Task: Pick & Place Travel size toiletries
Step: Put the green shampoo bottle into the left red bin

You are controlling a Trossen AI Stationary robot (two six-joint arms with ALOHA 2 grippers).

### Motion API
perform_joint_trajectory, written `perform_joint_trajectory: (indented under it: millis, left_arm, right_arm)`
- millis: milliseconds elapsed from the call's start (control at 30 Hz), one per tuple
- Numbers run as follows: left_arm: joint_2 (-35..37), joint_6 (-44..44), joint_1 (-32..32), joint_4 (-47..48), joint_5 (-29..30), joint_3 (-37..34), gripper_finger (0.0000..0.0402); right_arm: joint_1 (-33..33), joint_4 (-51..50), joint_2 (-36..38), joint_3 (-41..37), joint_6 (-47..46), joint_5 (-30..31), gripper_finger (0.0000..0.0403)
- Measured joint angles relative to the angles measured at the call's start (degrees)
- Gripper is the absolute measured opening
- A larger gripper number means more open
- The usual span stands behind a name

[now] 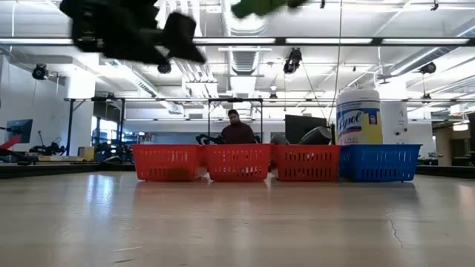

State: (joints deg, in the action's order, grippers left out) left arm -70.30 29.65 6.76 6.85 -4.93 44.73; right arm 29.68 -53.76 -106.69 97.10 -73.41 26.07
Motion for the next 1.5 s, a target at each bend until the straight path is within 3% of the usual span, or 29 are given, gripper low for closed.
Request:
perform_joint_trajectory:
  millis: [67,233,400,833,1267,1500]
  left_arm:
    - [0.0,1.34,0.83,-5.72,3.76,0.0,0.0342]
    - [-0.81,4.7,0.84,-18.53,2.76,0.04,0.0342]
    - [-2.45,6.51,0.91,-18.19,-0.6,0.2,0.0342]
    - [-8.99,5.84,2.07,-22.39,-2.74,3.74,0.034]
    - [-11.26,1.47,3.83,-22.36,-2.88,5.81,0.0272]
    - [-11.26,4.77,3.85,-23.32,-2.15,5.79,0.025]
  right_arm:
    - [-1.37,1.95,3.24,-1.67,1.9,-3.33,0.0148]
    - [-4.21,5.67,5.18,-5.06,5.22,-6.9,0.0149]
    - [-5.2,5.99,7.09,-5.27,6.58,-7.29,0.0149]
    - [-5.34,6.0,6.36,-5.35,6.96,-8.77,0.0153]
    - [-5.36,5.64,6.36,-5.35,7.44,-8.53,0.0158]
    - [-5.52,5.6,6.36,-5.35,8.1,-8.32,0.015]
